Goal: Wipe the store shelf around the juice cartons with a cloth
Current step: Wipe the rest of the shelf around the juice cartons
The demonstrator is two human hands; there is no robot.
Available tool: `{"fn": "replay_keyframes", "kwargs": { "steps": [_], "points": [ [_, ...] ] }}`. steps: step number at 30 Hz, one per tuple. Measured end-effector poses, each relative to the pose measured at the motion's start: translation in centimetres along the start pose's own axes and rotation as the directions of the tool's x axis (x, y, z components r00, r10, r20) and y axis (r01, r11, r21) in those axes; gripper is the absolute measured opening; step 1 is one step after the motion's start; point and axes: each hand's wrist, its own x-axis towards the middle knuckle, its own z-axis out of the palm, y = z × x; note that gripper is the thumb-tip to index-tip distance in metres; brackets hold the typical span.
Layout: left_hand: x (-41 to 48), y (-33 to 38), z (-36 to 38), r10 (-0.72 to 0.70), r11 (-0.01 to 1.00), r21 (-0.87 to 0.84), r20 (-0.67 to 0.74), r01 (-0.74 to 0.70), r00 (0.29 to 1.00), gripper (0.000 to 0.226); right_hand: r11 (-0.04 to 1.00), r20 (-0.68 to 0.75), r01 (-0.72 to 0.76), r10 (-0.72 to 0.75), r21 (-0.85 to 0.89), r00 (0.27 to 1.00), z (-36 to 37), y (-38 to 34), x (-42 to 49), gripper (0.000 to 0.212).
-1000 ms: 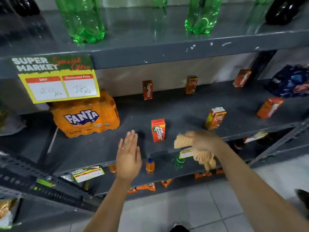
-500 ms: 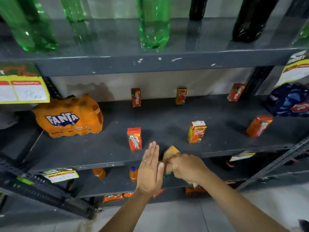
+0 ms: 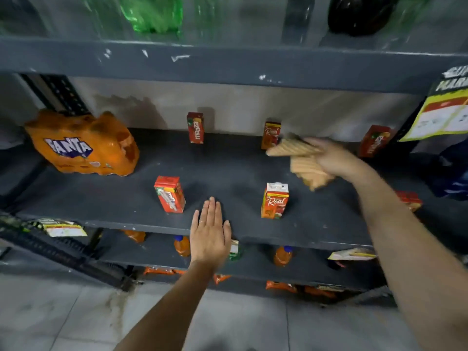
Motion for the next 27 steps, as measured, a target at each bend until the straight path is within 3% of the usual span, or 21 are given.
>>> {"fn": "replay_keyframes", "kwargs": {
  "steps": [7, 11, 15, 17, 20, 21, 24, 27],
  "points": [
    [-0.1, 0.4, -0.2, -0.005, 1.0, -0.006, 0.005, 0.005, 1.0, 0.069, 0.908, 0.191, 0.224, -0.164, -0.354, 0.968, 9.2, -2.4, 11.9, 0.067],
    [-0.2, 0.6, -0.7, -0.022, 1.0, -0.004, -0.013, 0.022, 1.0, 0.066, 0.817, 0.334, 0.306, -0.148, -0.489, 0.931, 11.4, -1.7, 12.9, 0.069],
    [-0.1, 0.7, -0.8, -0.037, 0.999, -0.019, -0.019, 0.037, 0.999, 0.063, 0.683, 0.388, 0.483, -0.305, -0.547, 0.87, 12.1, 0.8, 12.1, 0.079],
    [-0.1, 0.8, -0.8, -0.038, 0.999, -0.026, -0.018, 0.038, 0.999, 0.062, 0.643, 0.427, 0.516, -0.306, -0.567, 0.851, 11.7, 3.0, 11.0, 0.073],
    [-0.1, 0.9, -0.8, -0.049, 0.998, -0.031, -0.018, 0.049, 0.999, 0.062, 0.551, 0.429, 0.595, -0.413, -0.584, 0.803, 9.9, 6.7, 8.6, 0.049],
    [-0.2, 0.9, -0.8, -0.047, 0.999, -0.024, -0.011, 0.047, 0.999, 0.062, 0.56, 0.439, 0.615, -0.43, -0.555, 0.789, 9.1, 7.9, 7.7, 0.049],
    [-0.2, 0.8, -0.7, -0.047, 0.999, -0.005, -0.002, 0.047, 0.999, 0.064, 0.687, 0.371, 0.514, -0.363, -0.513, 0.855, 6.7, 10.5, 5.0, 0.077],
    [-0.2, 0.8, -0.7, -0.049, 0.999, 0.007, 0.008, 0.049, 0.999, 0.065, 0.8, 0.328, 0.422, -0.298, -0.426, 0.896, 4.2, 9.8, 4.8, 0.062]
  ]
}}
